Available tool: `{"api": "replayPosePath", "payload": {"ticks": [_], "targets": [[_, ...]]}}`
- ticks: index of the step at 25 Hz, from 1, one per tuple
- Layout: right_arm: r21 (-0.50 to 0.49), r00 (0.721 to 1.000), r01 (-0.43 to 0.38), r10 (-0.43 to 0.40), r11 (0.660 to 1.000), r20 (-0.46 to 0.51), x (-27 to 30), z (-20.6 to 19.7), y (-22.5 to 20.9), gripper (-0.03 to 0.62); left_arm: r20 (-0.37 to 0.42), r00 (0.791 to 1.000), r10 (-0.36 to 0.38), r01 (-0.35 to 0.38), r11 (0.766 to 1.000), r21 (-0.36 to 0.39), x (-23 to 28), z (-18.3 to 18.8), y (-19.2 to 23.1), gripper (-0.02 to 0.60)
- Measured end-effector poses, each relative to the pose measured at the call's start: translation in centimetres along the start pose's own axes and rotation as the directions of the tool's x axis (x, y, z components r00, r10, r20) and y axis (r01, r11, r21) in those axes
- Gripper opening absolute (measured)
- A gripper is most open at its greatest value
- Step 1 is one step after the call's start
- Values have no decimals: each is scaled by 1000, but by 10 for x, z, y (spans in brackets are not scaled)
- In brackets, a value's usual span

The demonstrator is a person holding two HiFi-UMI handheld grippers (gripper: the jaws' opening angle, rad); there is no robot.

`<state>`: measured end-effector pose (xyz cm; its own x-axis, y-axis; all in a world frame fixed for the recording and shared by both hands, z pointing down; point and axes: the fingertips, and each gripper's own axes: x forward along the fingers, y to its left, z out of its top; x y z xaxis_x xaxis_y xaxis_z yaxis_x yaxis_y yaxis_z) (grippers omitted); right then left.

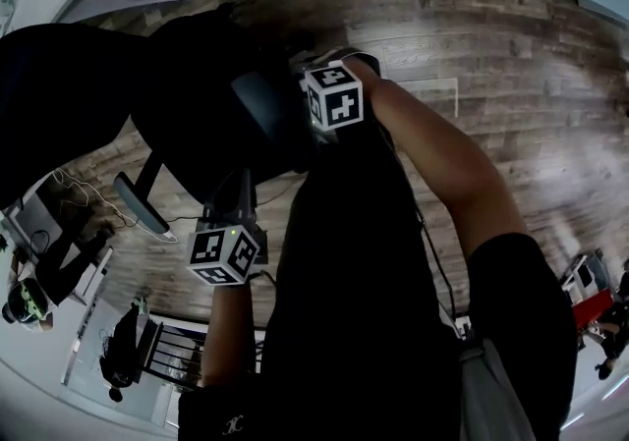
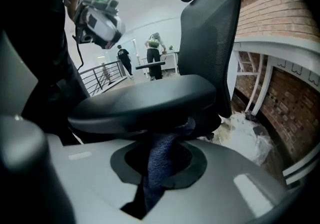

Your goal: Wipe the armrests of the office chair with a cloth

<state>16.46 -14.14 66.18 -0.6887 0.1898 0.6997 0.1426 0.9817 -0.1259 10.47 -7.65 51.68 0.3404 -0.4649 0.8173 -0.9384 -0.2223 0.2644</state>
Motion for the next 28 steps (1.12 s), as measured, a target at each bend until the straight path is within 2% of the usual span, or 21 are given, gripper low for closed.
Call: {"api": "replayPosePath", "payload": {"ticks": [4, 8, 10, 14, 17, 21, 28], "targets": [[52, 999, 22, -24, 998, 40, 5, 5, -21, 40, -9, 1000, 7, -8, 999, -31, 3, -7, 5, 6], [132, 1000, 30, -30, 991, 3, 27, -1, -45, 38, -4, 1000, 14, -14, 999, -38, 2, -4, 12, 5], [180, 1000, 20, -17, 984, -18, 42, -9, -55, 38, -8, 1000, 22, -22, 999, -49, 0, -6, 19, 5], [262, 1000, -30, 29, 965, 5, 60, -23, -69, 28, -24, 999, 42, -43, 996, -77, 2, -14, 30, 6], [277, 997, -9, 32, 961, -77, 75, -49, -76, 35, -35, 998, 54, -57, 994, -92, 6, -16, 37, 6], [332, 995, -4, 38, 943, -96, 92, -69, -82, 35, -40, 997, 68, -71, 994, -79, 6, -13, 41, 6], [316, 983, -5, 63, 949, -173, 119, -100, -92, 35, -48, 995, 82, -86, 993, -84, 18, -17, 46, 5]]}}
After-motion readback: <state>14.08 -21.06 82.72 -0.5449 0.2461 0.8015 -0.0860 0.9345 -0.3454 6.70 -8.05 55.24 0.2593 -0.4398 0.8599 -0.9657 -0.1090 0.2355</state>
